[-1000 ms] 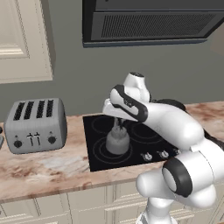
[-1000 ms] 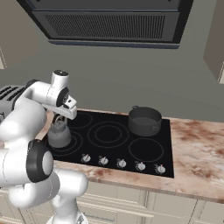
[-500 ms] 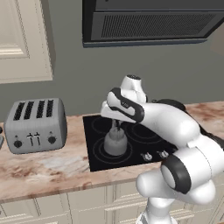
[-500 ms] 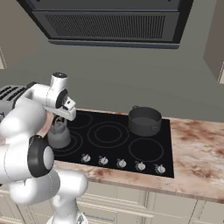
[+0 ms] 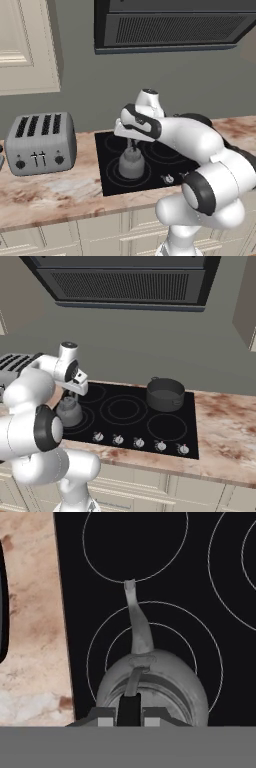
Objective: Pick the kettle from the counter and place it on a stove burner. Then turn the burner on.
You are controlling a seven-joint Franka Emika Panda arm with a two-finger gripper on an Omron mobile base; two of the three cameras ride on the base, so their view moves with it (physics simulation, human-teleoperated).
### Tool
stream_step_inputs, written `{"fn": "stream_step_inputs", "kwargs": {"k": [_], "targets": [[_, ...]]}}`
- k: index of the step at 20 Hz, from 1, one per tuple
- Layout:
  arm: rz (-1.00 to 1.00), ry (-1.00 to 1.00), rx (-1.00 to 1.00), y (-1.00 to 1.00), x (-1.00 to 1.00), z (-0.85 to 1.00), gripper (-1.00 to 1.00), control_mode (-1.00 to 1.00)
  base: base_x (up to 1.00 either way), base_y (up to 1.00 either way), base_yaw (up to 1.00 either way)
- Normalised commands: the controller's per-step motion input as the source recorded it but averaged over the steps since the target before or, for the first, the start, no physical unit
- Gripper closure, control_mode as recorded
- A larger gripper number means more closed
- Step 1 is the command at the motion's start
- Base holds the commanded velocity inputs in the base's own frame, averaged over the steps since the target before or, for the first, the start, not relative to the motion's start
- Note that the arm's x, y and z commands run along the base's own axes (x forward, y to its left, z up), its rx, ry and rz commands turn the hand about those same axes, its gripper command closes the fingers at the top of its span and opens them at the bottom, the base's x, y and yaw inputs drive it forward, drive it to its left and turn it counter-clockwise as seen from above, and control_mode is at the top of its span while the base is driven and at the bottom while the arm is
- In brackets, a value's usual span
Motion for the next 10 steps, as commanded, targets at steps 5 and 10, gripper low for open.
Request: {"fn": "stream_step_inputs", "kwargs": {"k": [5, 10], "targets": [[0.00, 0.00, 0.00, 0.00, 0.14, -0.06, 1.00, -1.00, 0.00, 0.00, 0.00], [0.00, 0.00, 0.00, 0.00, 0.16, -0.08, 1.00, -1.00, 0.00, 0.00, 0.00]]}}
